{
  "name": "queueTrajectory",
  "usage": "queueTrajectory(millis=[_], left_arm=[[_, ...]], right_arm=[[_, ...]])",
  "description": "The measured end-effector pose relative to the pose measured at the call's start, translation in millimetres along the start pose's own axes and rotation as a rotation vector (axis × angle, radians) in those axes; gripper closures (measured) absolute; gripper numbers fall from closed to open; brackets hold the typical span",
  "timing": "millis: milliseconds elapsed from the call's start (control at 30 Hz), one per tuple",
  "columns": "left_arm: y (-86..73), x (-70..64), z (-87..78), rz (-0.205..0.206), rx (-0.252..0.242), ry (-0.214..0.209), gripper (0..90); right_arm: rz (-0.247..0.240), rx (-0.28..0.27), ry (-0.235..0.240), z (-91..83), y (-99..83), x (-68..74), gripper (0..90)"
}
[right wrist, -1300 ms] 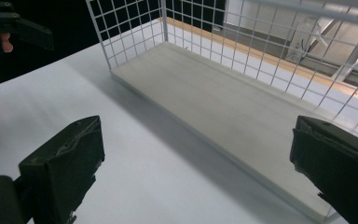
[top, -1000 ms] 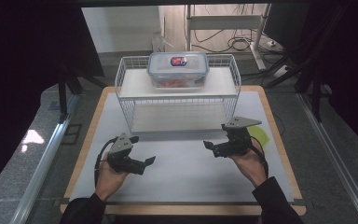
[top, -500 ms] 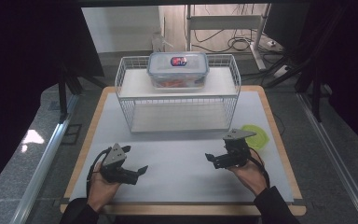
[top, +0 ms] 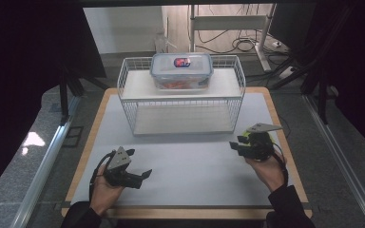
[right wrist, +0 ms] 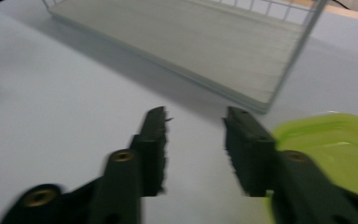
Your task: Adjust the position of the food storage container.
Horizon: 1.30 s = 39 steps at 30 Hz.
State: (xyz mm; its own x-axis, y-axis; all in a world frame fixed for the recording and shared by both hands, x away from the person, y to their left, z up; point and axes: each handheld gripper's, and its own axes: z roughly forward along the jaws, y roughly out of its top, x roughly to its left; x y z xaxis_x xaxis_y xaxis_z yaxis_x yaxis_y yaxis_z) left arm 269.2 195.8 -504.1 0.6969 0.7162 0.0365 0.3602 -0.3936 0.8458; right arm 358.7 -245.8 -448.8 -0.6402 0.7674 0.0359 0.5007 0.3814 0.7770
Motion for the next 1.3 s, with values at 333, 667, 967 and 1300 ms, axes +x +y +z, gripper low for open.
queueTrajectory(millis=[333, 667, 967, 1300], left_arm=[[-0.7, 0.5, 2.3, -0.002, 0.015, -0.003, 3.8], [-0.8, 0.0, 4.8, -0.002, 0.029, -0.004, 4.3], [-1.1, -0.1, 6.1, 0.003, 0.041, -0.005, 4.5], [-1.3, -0.8, 6.8, 0.001, 0.044, -0.008, 4.7]], right_arm=[[0.113, -0.042, -0.194, -25.5, -1.0, -61.6, 90.0], [0.174, 0.014, -0.312, -13.9, -17.3, -109.2, 90.0], [0.188, 0.057, -0.304, -3.4, -25.7, -118.3, 90.0], [0.205, 0.077, -0.279, -4.5, -29.0, -107.9, 90.0]])
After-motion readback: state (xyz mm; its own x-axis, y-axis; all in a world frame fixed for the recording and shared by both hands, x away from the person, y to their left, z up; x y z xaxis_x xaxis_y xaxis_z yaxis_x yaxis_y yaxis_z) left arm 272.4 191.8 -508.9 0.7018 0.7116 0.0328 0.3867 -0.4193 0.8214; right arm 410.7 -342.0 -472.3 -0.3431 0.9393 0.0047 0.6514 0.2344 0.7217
